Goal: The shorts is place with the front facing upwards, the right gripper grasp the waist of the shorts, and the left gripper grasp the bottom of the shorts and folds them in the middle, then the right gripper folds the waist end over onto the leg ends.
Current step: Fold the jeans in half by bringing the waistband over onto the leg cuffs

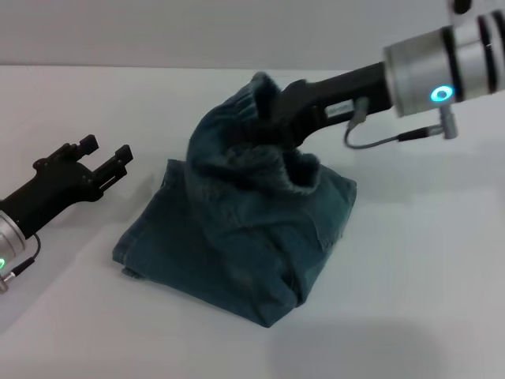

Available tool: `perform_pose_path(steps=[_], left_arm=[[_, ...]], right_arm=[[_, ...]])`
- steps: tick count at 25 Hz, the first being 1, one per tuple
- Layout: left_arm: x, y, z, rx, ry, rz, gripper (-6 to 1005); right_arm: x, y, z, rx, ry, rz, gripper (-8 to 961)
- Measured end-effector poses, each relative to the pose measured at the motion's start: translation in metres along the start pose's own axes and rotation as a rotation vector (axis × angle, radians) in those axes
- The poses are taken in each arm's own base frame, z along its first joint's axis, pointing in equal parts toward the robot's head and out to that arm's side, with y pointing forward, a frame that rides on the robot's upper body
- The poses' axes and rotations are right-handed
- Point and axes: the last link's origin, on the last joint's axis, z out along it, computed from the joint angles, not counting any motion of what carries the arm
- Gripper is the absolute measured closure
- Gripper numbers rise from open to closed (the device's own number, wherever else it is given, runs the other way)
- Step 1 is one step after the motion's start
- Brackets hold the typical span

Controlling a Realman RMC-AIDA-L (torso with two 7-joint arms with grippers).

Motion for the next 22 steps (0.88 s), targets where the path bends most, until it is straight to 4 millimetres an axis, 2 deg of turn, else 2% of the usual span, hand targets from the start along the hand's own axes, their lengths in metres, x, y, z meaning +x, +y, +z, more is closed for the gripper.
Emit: perform_pose_path(steps=[5, 10, 22], left_arm=[[-0.007, 0.008, 0.007, 0.005, -0.014, 0.008, 305], [-0.01, 0.013, 0.013, 0.005, -0.029, 0.02, 305], [-0.008, 0.011, 0.02, 0.051, -0.02, 0.064, 304]], right_arm=[[-0.001, 0.005, 0.024, -0.003, 0.057, -0.054, 873], [-0.004, 0.005, 0.036, 0.011, 0.09, -0.082, 871], [-0.01, 0.003, 0.033, 0.037, 0.068, -0.133, 488]])
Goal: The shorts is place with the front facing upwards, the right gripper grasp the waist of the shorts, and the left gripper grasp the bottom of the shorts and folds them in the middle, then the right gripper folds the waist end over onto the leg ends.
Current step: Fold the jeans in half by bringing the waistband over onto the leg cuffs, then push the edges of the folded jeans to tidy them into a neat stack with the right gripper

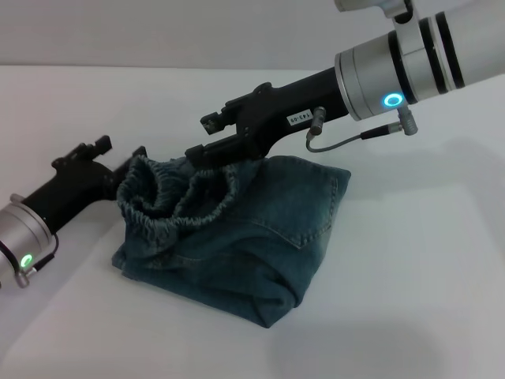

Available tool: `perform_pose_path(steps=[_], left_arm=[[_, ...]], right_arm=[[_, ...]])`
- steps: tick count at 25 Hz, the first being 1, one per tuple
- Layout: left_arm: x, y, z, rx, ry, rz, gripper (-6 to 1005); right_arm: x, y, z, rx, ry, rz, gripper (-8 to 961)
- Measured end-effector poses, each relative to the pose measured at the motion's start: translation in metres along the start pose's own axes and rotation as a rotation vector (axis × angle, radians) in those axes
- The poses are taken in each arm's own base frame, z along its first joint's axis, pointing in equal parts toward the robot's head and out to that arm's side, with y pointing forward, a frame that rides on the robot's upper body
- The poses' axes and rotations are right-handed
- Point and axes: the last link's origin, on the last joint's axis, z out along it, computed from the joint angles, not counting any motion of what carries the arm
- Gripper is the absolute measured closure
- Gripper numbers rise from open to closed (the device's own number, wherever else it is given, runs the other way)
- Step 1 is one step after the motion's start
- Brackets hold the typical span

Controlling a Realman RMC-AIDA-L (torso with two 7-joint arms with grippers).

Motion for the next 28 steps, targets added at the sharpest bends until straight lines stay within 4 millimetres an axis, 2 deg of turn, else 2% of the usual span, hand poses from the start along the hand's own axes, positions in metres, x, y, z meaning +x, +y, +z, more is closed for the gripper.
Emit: perform_pose_path(steps=[5, 7, 10, 17, 23, 25, 28], left_arm=[[0.014, -0.017, 0.0, 0.09, 0.07, 0.005, 304], [0.026, -0.024, -0.002, 0.105, 0.134, -0.037, 304], [0.033, -0.023, -0.004, 0.078, 0.17, -0.079, 305], [0.039, 0.004, -0.01, -0.16, 0.186, -0.216, 305], [0.015, 0.044, 0.001, -0.331, 0.016, -0.232, 305], [0.005, 0.051, 0.007, -0.333, -0.042, -0.214, 305], [-0.002, 0.05, 0.012, -0.302, -0.081, -0.188, 306]], right_arm=[[0.006, -0.002, -0.004, 0.014, -0.013, 0.015, 367], [0.012, -0.005, -0.009, 0.038, -0.04, 0.04, 326], [0.016, -0.009, -0.015, 0.073, -0.076, 0.064, 326], [0.039, -0.029, -0.045, 0.23, -0.249, 0.139, 326], [0.051, -0.036, -0.056, 0.294, -0.309, 0.175, 325], [0.052, -0.036, -0.056, 0.295, -0.309, 0.176, 325], [0.053, -0.034, -0.053, 0.283, -0.302, 0.177, 325]])
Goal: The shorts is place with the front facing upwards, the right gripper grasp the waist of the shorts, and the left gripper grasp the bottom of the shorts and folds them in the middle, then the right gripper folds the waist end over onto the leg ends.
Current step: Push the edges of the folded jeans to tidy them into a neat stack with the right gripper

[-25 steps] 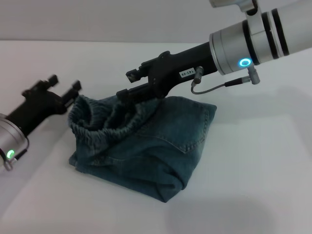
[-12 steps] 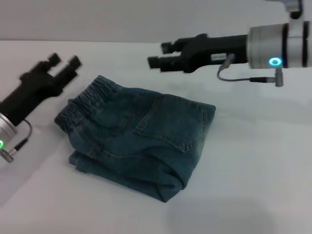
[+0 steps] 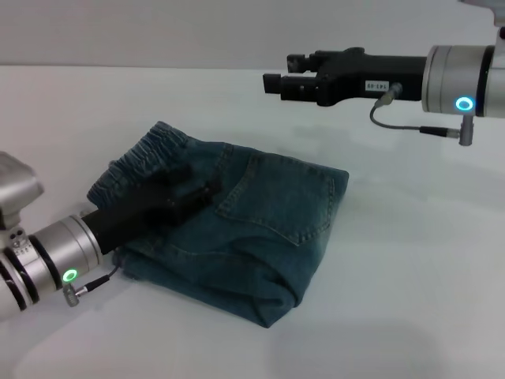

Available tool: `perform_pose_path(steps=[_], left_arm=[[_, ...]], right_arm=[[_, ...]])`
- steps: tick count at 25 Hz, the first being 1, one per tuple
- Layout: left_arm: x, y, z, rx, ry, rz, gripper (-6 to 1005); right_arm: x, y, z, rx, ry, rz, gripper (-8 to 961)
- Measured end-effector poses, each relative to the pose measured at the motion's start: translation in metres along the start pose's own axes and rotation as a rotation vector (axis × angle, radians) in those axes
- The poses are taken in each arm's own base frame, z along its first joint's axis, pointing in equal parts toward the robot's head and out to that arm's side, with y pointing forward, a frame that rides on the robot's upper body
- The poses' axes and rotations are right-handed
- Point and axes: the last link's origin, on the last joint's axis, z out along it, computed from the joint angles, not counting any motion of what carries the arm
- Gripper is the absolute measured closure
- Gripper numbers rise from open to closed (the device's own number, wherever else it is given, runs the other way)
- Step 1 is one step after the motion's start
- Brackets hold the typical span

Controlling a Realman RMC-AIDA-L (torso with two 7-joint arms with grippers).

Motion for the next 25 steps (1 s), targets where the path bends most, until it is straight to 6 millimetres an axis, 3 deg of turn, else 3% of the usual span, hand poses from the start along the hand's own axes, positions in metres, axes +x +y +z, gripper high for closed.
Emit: perform_pose_path(steps=[11, 19, 25], left_arm=[[-0.006, -0.015, 0.006, 0.116, -0.059, 0.049, 318], [0.022, -0.007, 0.009, 0.052, 0.088, 0.046, 327], [0.049, -0.011, 0.002, 0.056, 0.255, 0.021, 334]], right_arm=[[0.015, 0.017, 0.004, -0.101, 0.054, 0.01, 325], [0.022, 0.045, -0.005, -0.312, 0.114, -0.017, 326], [0.032, 0.072, -0.016, -0.525, 0.314, -0.024, 326]])
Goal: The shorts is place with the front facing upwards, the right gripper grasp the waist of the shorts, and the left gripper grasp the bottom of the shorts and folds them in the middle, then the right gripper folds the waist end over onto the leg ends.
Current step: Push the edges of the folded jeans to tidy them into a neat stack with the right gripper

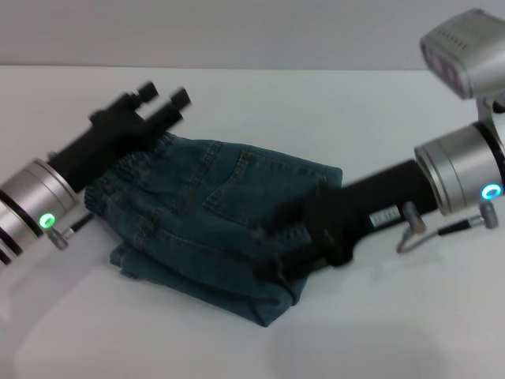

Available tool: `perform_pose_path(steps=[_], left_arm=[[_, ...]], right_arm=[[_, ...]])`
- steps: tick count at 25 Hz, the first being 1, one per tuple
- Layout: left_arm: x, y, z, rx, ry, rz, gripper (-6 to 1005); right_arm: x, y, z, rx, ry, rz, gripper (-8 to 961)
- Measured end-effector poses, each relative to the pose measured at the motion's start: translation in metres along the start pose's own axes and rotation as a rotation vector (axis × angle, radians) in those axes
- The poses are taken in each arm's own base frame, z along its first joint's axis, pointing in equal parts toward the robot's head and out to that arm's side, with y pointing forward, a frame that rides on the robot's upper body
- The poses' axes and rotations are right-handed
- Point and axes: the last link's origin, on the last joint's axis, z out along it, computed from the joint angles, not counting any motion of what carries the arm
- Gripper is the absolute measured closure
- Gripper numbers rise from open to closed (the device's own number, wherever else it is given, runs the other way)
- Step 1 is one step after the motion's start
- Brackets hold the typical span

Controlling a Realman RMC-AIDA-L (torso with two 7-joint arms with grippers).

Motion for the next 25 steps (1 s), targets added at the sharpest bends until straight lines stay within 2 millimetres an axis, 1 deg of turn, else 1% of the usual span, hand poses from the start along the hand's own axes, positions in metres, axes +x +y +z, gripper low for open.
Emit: perform_pose_path(steps=[2, 4, 5, 7, 9, 10, 15, 20, 25], left_arm=[[0.01, -0.004, -0.003, 0.014, 0.054, -0.001, 336], [0.015, -0.009, -0.007, 0.036, 0.089, -0.006, 338], [0.017, -0.012, -0.01, 0.049, 0.101, -0.009, 339], [0.019, -0.017, -0.015, 0.075, 0.118, -0.015, 342], [0.019, -0.02, -0.02, 0.095, 0.129, -0.019, 344], [0.019, -0.021, -0.021, 0.101, 0.131, -0.021, 345], [0.017, -0.024, -0.024, 0.123, 0.124, -0.013, 351], [0.013, -0.025, -0.025, 0.132, 0.109, -0.011, 356], [0.012, -0.025, -0.024, 0.135, 0.106, -0.016, 362]], right_arm=[[0.004, 0.004, 0.001, -0.032, 0.065, 0.029, 326], [0.011, 0.006, 0.002, -0.046, 0.133, 0.069, 326], [0.017, 0.005, 0.003, -0.045, 0.176, 0.096, 325], [0.02, 0.005, 0.003, -0.044, 0.195, 0.115, 325], [0.031, 0.003, 0.006, -0.05, 0.241, 0.171, 325], [0.031, 0.003, 0.006, -0.05, 0.241, 0.171, 325], [0.048, -0.001, 0.008, -0.028, 0.32, 0.24, 325], [0.053, -0.01, 0.009, 0.041, 0.317, 0.273, 325], [0.056, -0.025, 0.02, 0.126, 0.331, 0.274, 325]])
